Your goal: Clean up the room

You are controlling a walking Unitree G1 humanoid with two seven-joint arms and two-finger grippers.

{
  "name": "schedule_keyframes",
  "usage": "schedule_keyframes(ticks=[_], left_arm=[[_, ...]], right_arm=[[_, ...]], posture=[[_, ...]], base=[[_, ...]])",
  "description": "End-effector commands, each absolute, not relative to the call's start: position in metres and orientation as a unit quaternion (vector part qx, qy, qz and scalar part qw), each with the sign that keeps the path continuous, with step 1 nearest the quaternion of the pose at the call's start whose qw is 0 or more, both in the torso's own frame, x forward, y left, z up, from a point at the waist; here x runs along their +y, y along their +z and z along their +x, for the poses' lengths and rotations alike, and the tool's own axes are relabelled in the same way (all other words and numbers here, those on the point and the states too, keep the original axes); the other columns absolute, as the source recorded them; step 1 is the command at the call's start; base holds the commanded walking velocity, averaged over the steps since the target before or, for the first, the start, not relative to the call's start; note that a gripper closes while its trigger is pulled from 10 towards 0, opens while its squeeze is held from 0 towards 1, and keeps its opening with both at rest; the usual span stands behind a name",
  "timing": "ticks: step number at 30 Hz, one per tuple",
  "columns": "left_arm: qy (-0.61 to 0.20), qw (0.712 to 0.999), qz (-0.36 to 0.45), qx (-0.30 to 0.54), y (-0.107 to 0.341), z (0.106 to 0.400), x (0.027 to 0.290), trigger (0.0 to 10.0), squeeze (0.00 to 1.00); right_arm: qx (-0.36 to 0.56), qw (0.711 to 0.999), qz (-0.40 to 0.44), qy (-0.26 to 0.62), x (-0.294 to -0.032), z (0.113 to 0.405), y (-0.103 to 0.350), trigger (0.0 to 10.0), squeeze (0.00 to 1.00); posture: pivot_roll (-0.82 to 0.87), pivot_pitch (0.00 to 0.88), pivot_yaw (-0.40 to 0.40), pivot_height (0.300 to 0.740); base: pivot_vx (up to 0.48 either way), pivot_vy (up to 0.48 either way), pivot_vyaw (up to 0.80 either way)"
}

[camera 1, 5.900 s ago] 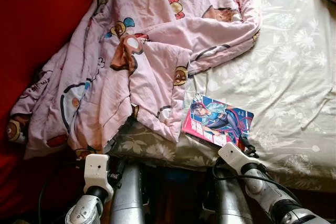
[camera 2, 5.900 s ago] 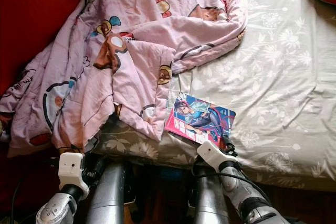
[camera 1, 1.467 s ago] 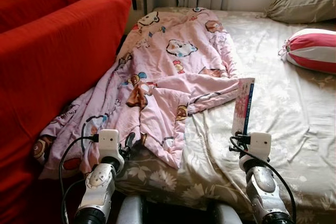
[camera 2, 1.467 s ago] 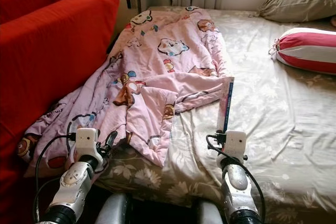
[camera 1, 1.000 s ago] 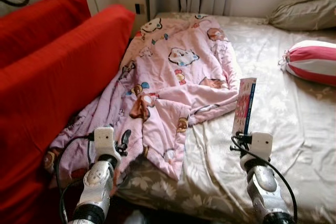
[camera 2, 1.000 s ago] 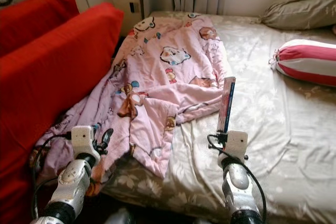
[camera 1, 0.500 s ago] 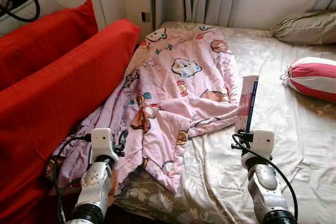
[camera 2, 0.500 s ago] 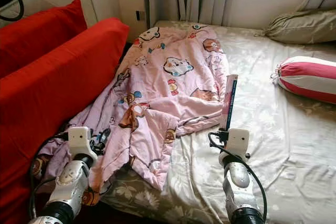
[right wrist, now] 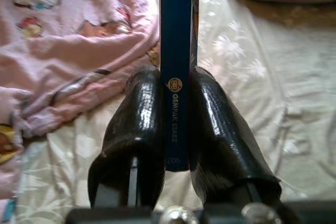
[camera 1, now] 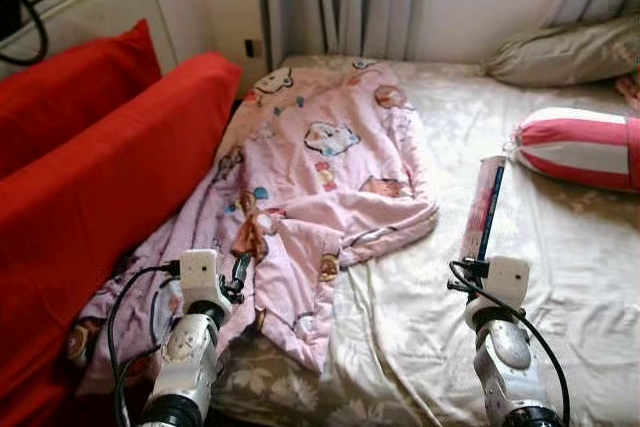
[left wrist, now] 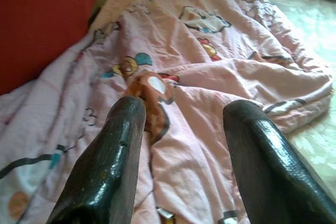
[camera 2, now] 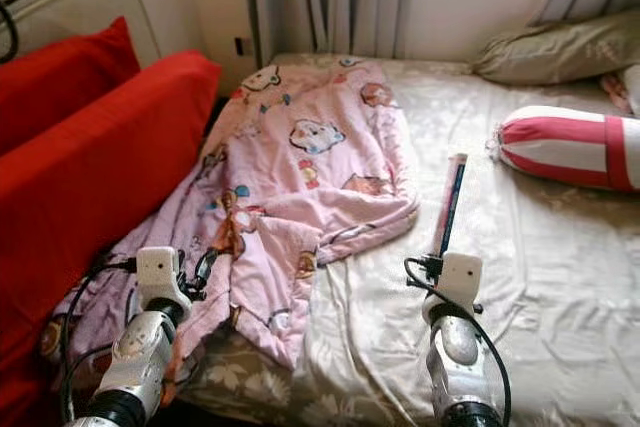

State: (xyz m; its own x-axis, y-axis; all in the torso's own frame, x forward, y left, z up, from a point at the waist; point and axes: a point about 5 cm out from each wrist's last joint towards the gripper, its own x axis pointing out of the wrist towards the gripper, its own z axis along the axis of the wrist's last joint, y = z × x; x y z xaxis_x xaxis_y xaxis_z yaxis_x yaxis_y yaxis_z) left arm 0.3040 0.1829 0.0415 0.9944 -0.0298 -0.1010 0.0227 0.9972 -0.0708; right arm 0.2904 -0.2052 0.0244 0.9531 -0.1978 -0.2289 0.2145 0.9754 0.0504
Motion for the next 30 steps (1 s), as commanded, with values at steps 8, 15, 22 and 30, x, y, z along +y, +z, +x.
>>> schedule_keyframes(ticks=[8,15,22,30], left_arm=[[-0.02,0.998,-0.033,0.053,0.0379,0.3005,0.1799,10.0,0.0],[-0.016,0.998,-0.033,0.052,0.0381,0.3003,0.182,10.0,0.0],[-0.016,0.998,-0.033,0.052,0.0384,0.3005,0.1824,10.0,0.0],[-0.017,0.998,-0.033,0.053,0.0384,0.3006,0.1825,10.0,0.0]], right_arm=[[0.113,0.985,0.041,-0.127,-0.2131,0.2934,0.027,10.0,0.0],[0.108,0.986,0.043,-0.123,-0.2096,0.2942,0.0282,10.0,0.0],[0.103,0.988,0.029,-0.109,-0.2059,0.2948,0.0291,10.0,0.0],[0.112,0.988,0.021,-0.104,-0.2056,0.2947,0.0271,10.0,0.0]], posture=[[0.05,0.027,-0.039,0.74],[0.05,0.035,-0.041,0.74],[0.05,0.039,-0.039,0.74],[0.05,0.043,-0.036,0.74]], base=[[0.0,-0.298,-0.08],[0.0,-0.295,-0.6],[0.0,-0.295,0.0],[0.0,-0.288,0.0]])
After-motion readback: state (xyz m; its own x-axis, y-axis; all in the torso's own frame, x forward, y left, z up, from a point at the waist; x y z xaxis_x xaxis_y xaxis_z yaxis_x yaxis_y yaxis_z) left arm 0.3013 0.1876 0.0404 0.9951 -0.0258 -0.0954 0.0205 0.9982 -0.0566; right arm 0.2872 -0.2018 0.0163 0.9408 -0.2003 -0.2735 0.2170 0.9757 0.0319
